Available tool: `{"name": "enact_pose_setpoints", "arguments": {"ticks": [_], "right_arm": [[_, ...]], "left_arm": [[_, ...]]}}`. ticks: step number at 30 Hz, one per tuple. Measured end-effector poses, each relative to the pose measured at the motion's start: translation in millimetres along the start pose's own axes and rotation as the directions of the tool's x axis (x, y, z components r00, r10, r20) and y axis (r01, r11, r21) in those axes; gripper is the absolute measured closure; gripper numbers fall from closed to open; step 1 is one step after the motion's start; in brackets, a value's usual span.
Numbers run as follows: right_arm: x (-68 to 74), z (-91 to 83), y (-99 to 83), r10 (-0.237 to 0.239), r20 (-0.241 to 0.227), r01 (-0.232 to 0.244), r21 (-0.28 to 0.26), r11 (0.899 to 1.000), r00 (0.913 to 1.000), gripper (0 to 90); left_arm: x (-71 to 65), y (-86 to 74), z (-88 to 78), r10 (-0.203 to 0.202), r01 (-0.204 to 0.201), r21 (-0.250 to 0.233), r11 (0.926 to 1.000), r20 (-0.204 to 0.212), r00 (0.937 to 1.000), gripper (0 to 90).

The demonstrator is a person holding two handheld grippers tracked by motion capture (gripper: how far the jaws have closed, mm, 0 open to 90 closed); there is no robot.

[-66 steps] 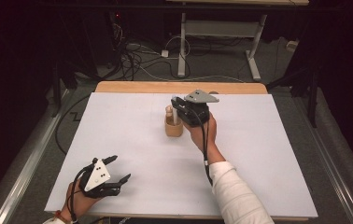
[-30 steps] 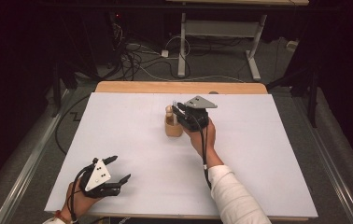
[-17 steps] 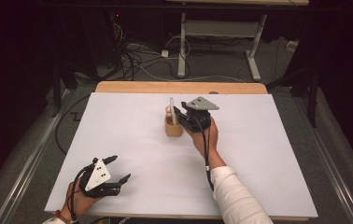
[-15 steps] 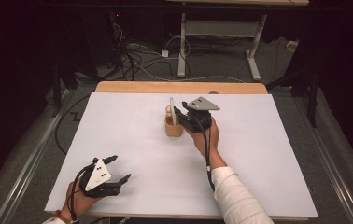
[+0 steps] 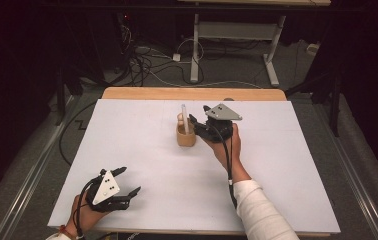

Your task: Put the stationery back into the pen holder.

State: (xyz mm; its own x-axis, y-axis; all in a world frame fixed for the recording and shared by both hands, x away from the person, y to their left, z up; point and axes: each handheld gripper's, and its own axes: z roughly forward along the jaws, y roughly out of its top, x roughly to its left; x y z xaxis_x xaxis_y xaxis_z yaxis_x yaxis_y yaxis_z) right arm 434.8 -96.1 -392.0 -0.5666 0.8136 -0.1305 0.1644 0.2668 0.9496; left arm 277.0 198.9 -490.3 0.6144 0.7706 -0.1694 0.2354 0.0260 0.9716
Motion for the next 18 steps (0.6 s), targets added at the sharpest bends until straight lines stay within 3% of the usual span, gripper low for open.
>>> {"name": "enact_pose_setpoints", "arguments": {"ticks": [4,18], "right_arm": [[-1.3,-4.9,2.4,-0.017,0.017,0.017,0.001,1.000,0.9997,31.5],[-4.4,-23.9,6.9,-0.058,0.030,0.058,-0.017,0.998,0.9979,21.1]], "left_arm": [[-0.4,-0.2,0.3,0.000,0.000,0.001,1.0000,0.000,1.0000,22.4],[-1.5,-0.6,1.5,0.004,-0.004,0.005,1.0000,0.000,1.0000,22.4]]}}
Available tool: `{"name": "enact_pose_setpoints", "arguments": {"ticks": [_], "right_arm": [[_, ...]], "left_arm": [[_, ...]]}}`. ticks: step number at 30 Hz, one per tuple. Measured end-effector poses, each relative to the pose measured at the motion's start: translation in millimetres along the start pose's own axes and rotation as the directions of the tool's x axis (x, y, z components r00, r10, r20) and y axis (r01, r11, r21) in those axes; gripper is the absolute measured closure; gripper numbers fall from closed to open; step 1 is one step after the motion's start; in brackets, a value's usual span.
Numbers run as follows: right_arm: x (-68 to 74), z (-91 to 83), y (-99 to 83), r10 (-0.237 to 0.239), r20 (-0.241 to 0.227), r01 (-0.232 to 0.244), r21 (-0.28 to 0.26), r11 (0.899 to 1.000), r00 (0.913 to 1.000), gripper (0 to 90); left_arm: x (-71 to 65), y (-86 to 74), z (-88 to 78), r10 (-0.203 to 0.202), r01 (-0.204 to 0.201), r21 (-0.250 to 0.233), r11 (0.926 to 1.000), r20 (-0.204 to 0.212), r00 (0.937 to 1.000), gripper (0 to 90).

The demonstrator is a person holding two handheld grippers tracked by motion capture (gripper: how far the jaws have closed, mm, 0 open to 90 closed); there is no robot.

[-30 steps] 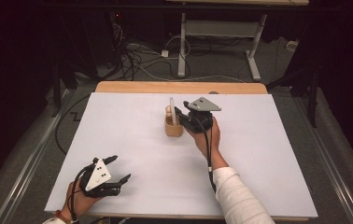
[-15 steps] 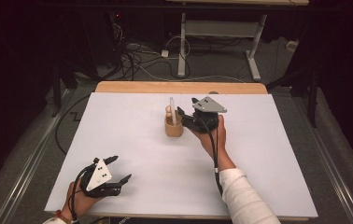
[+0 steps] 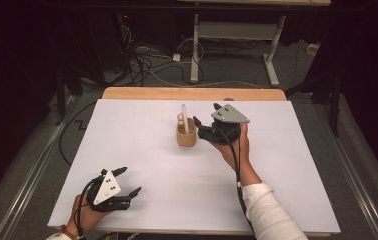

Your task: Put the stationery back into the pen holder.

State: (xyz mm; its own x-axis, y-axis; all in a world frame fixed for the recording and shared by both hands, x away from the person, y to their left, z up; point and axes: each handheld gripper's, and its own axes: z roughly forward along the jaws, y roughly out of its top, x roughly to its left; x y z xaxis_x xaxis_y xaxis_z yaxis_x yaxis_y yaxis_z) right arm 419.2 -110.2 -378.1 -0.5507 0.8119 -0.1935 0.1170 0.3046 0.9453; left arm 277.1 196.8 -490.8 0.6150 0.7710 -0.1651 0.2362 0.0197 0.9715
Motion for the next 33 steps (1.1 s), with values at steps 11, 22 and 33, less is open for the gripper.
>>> {"name": "enact_pose_setpoints", "arguments": {"ticks": [11,22,33], "right_arm": [[-3.1,-13.1,1.0,-0.028,-0.005,0.028,0.010,1.000,0.9996,17.7],[-6.6,-31.1,-0.4,-0.081,0.018,0.081,0.034,0.996,0.9965,17.5],[-4.5,-50.9,-10.6,-0.113,0.001,0.113,0.030,0.993,0.9936,16.9]], "left_arm": [[0.5,0.5,-0.3,-0.001,0.001,-0.004,1.0000,-0.003,1.0000,22.4],[0.0,-0.1,0.5,0.003,-0.003,0.001,1.0000,-0.004,1.0000,22.3],[-0.9,-0.4,0.9,0.006,-0.006,0.001,1.0000,-0.004,1.0000,22.3]]}}
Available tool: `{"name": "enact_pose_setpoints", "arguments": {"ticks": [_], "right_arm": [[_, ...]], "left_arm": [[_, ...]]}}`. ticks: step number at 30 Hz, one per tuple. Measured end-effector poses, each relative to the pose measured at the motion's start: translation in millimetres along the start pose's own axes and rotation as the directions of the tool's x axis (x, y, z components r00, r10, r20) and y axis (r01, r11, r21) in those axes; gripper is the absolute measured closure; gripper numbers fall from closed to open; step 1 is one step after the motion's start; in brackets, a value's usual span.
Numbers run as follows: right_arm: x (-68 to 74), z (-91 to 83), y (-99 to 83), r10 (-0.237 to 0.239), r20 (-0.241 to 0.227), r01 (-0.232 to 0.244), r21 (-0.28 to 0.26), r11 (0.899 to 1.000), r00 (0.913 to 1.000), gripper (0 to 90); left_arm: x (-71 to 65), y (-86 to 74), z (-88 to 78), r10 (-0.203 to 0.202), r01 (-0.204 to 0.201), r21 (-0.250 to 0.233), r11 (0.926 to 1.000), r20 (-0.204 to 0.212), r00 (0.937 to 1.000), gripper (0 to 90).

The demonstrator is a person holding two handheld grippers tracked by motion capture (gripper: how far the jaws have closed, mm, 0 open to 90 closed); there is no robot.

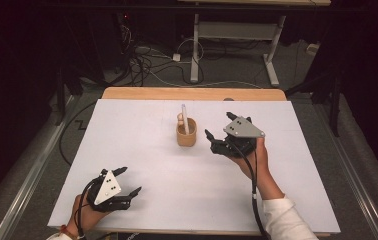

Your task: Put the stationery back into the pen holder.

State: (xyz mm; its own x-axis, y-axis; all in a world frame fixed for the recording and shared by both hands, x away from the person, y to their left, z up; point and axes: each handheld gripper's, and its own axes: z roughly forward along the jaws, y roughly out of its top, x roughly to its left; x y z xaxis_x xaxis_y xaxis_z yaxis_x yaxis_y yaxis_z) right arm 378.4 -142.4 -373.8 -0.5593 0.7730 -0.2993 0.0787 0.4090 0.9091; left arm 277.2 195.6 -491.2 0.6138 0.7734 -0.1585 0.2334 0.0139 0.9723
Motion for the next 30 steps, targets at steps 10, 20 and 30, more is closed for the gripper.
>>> {"name": "enact_pose_setpoints", "arguments": {"ticks": [10,20,30], "right_arm": [[1.0,-22.4,-12.2,-0.024,-0.011,0.024,-0.022,0.999,0.9997,17.0],[3.9,-40.9,-21.4,-0.023,-0.027,0.022,-0.032,0.999,0.9994,16.4],[5.4,-60.8,-30.4,-0.028,-0.027,0.027,-0.038,0.999,0.9993,16.4]], "left_arm": [[-1.5,-0.5,0.8,0.007,-0.007,0.003,1.0000,0.000,1.0000,22.3],[-2.7,-0.5,1.4,0.005,-0.005,0.001,1.0000,0.002,1.0000,22.3],[-3.2,-0.6,1.1,0.008,-0.008,0.003,1.0000,0.004,1.0000,22.3]]}}
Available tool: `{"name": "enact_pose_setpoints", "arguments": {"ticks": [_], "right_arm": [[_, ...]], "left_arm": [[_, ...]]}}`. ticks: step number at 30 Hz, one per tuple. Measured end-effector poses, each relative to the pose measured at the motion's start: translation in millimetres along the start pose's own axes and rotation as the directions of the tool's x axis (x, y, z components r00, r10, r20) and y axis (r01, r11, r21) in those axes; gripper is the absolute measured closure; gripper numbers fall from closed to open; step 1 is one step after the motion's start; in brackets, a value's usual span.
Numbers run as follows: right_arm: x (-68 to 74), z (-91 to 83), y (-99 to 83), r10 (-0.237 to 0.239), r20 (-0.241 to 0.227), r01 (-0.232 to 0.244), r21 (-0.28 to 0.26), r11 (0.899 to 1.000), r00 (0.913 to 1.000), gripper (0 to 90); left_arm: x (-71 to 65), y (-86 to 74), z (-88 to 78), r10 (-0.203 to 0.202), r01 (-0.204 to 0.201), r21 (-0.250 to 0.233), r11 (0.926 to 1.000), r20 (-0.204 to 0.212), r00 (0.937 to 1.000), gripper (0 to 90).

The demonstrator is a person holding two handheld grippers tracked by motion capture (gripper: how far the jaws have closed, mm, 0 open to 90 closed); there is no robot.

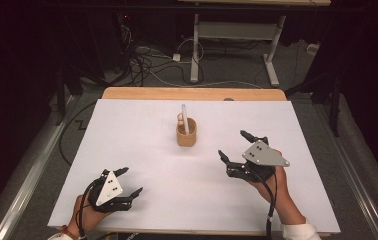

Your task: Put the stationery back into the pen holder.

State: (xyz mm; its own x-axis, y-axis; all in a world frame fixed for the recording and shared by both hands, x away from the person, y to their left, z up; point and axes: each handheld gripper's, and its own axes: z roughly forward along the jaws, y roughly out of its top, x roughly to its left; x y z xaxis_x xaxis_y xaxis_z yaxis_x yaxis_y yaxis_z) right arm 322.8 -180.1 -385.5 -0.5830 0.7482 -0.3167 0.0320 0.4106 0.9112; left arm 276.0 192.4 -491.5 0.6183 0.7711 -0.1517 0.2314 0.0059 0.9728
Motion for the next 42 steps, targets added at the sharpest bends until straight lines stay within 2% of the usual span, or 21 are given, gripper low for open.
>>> {"name": "enact_pose_setpoints", "arguments": {"ticks": [12,26,34,42], "right_arm": [[-4.4,-20.5,-20.0,-0.022,0.008,0.022,0.012,1.000,0.9997,16.4],[-10.6,-38.3,-53.4,-0.032,0.019,0.031,0.026,0.999,0.9993,16.5],[-14.4,-45.3,-76.0,-0.009,0.014,0.008,0.040,0.999,0.9999,16.8],[-9.6,-56.5,-97.8,0.004,0.025,-0.006,0.066,0.998,0.9997,18.3]], "left_arm": [[-0.2,-0.5,0.8,-0.002,0.002,0.001,1.0000,0.001,1.0000,22.3],[0.3,-0.4,1.7,0.002,-0.002,0.001,1.0000,-0.002,1.0000,22.3],[1.4,0.1,4.6,0.005,-0.005,0.001,1.0000,-0.002,1.0000,22.3],[0.1,1.3,5.8,0.008,-0.008,-0.001,1.0000,0.002,1.0000,22.2]]}}
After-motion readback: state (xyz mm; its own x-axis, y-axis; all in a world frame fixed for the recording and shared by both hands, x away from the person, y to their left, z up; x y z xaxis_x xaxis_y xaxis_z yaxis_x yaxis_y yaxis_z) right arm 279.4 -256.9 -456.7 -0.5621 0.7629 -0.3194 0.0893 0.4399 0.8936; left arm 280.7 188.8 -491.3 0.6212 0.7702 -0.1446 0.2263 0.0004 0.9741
